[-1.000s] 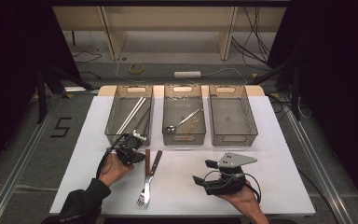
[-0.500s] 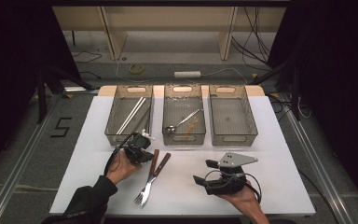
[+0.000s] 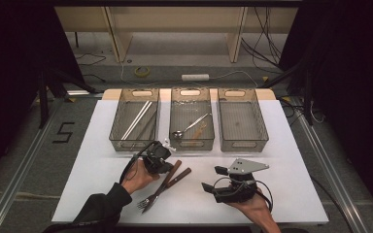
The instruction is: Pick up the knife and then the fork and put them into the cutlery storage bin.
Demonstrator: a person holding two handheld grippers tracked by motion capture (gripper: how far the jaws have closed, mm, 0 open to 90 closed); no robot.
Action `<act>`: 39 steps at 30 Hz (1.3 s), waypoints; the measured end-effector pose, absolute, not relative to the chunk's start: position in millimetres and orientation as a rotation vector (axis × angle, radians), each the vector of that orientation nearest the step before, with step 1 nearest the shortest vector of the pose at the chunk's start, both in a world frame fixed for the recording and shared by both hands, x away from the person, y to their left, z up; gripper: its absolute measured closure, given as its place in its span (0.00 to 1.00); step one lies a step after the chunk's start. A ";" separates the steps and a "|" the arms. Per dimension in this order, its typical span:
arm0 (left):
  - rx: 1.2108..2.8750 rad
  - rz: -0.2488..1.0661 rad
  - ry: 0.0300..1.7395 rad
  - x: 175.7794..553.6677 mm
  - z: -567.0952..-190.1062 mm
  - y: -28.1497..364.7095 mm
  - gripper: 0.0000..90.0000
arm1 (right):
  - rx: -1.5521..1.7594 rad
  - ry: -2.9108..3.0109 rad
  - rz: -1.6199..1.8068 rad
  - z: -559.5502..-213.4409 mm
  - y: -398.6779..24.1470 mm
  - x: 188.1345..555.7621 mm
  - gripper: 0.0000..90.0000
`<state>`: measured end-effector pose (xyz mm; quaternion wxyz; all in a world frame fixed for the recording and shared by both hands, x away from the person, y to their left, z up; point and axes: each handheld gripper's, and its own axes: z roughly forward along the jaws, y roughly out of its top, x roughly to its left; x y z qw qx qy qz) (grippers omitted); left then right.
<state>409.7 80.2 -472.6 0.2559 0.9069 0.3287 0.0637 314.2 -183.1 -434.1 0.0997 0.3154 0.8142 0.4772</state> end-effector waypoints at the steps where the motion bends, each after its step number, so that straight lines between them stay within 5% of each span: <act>1: 2.482 0.176 0.869 408.7 -471.9 78.3 0.99 | 0.931 2.408 1.410 -434.0 -183.3 314.1 0.30; 36: 2.546 0.111 0.670 382.0 -469.8 48.8 0.99 | 0.938 2.413 1.408 -434.1 -184.1 313.5 0.30; 39: 2.524 0.137 0.685 384.2 -463.2 54.3 0.93 | 0.936 2.415 1.406 -434.1 -184.2 313.7 0.30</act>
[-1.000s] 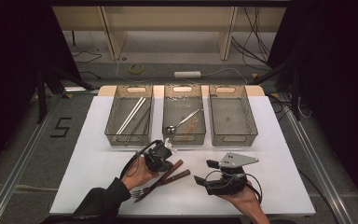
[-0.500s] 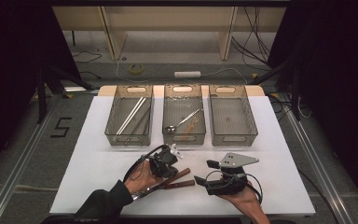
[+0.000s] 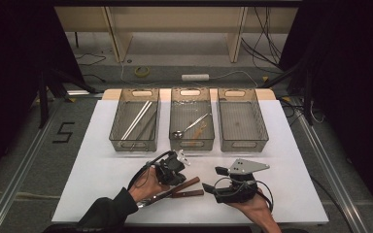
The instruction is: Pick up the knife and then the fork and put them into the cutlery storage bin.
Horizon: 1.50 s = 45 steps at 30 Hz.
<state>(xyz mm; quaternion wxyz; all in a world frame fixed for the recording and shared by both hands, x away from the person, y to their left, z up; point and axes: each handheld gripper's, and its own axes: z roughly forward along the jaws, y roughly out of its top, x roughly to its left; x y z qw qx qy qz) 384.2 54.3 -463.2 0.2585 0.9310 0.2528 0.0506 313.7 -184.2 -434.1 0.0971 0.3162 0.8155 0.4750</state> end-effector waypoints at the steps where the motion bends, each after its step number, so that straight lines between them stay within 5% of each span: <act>1: 2.511 0.148 0.688 385.2 -460.6 56.7 0.92 | 0.936 2.415 1.405 -434.2 -184.4 313.8 0.30; 12: 2.315 0.199 0.798 384.2 -434.8 96.8 0.52 | 0.857 2.504 1.342 -428.4 -181.3 323.6 0.30; 18: 2.192 0.226 0.836 375.9 -426.1 123.4 0.39 | 0.730 2.609 1.240 -416.7 -169.4 337.0 0.30; 30: 2.012 0.293 0.850 359.4 -420.1 158.1 0.26 | 0.501 2.801 0.962 -416.1 -130.4 359.6 0.33; 45: 1.920 0.335 0.821 347.4 -417.9 172.0 0.21 | 0.354 2.939 0.741 -435.3 -95.1 379.6 0.42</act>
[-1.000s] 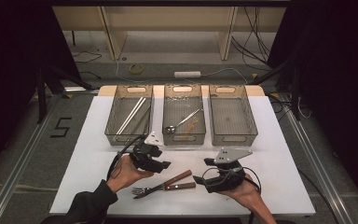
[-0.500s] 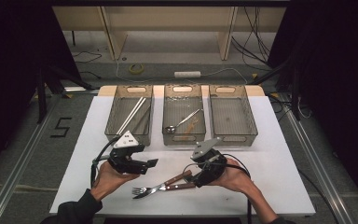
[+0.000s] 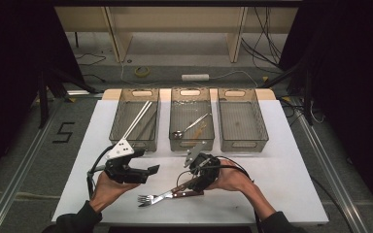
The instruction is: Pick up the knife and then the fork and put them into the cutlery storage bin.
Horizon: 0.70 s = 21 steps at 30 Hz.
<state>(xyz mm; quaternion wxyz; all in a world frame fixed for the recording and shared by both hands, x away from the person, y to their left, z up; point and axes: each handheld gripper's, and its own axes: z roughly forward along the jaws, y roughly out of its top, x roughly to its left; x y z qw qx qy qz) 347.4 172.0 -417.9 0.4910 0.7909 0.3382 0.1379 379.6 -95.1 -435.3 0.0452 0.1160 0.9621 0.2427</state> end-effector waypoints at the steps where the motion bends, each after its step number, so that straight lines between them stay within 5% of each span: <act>1: 1.917 0.334 0.823 346.8 -417.8 172.6 0.21 | 0.344 2.944 0.732 -437.0 -93.7 381.5 0.42; 21: 1.898 0.347 0.828 344.3 -417.3 178.4 0.20 | 0.231 3.068 0.598 -460.2 -69.6 391.5 0.56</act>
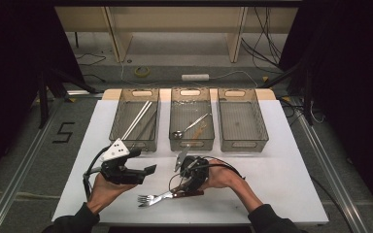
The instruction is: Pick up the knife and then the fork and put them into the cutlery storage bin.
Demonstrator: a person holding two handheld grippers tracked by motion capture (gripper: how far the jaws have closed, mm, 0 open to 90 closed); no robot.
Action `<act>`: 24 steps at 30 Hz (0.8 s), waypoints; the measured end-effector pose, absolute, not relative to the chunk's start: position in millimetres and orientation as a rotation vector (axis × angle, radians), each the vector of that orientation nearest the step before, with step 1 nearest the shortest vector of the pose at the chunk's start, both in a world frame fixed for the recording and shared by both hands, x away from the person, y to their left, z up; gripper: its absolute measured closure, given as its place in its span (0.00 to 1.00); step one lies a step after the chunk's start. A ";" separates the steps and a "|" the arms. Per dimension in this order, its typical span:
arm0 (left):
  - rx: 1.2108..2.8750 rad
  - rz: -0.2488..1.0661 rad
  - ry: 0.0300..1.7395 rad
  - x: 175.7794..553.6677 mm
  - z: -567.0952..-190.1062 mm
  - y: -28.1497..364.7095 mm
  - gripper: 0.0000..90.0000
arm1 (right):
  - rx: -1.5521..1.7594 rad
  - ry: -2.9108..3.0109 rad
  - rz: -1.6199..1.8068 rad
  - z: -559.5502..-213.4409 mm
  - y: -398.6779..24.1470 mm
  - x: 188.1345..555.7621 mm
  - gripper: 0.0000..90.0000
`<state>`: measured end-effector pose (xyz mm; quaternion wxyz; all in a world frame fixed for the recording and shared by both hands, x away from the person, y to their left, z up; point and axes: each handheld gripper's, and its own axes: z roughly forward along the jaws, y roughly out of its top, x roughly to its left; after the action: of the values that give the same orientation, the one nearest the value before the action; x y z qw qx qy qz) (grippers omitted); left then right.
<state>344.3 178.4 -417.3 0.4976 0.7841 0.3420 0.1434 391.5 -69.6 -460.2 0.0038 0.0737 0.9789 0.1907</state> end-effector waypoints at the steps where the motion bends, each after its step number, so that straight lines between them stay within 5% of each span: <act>1: 1.898 0.347 0.828 344.4 -417.3 178.3 0.20 | 0.212 3.068 0.602 -461.2 -69.3 391.8 0.57; 24: 1.906 0.355 0.826 344.4 -418.0 177.8 0.21 | 0.148 3.063 0.539 -465.1 -63.9 385.2 0.68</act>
<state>344.4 177.8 -418.0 0.4944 0.7862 0.3405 0.1464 385.2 -63.9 -465.1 0.0139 0.0474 0.9837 0.1730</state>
